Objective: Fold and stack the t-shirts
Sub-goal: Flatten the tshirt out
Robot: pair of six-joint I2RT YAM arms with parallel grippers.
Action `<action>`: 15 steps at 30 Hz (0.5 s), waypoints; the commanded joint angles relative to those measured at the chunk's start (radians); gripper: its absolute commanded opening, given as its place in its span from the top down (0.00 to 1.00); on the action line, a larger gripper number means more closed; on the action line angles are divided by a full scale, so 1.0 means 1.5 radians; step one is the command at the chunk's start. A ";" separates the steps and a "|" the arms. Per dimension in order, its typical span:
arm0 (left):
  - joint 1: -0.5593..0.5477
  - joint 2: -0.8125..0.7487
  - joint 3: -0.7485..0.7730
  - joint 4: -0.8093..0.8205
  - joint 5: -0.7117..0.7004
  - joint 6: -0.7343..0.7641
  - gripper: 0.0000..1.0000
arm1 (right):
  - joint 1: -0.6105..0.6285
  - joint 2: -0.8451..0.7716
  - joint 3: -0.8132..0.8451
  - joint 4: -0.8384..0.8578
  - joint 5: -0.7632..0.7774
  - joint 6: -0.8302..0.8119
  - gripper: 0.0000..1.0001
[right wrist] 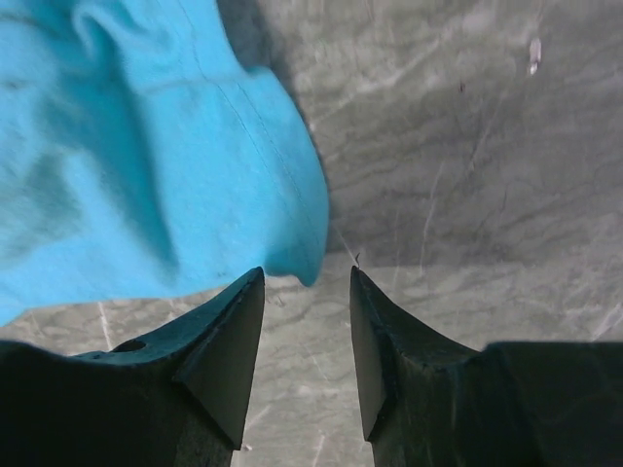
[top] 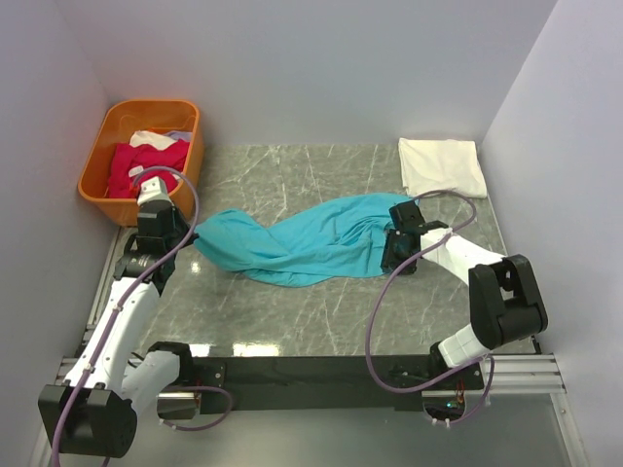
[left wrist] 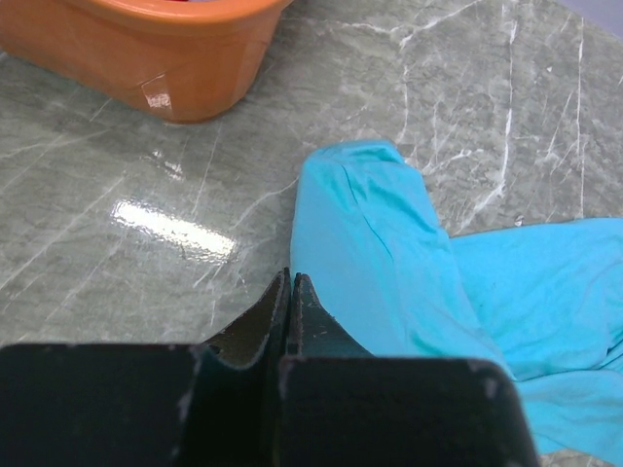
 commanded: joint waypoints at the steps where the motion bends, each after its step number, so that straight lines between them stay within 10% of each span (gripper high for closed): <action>1: 0.003 -0.012 0.000 0.022 0.004 0.012 0.99 | -0.007 -0.005 0.006 0.049 0.007 0.015 0.53; 7: 0.003 -0.021 0.000 0.022 -0.004 0.012 0.99 | -0.008 0.029 0.018 0.061 0.001 0.007 0.62; 15: 0.003 -0.031 0.006 0.006 -0.081 0.023 0.99 | -0.007 0.000 0.065 -0.025 0.118 -0.005 1.00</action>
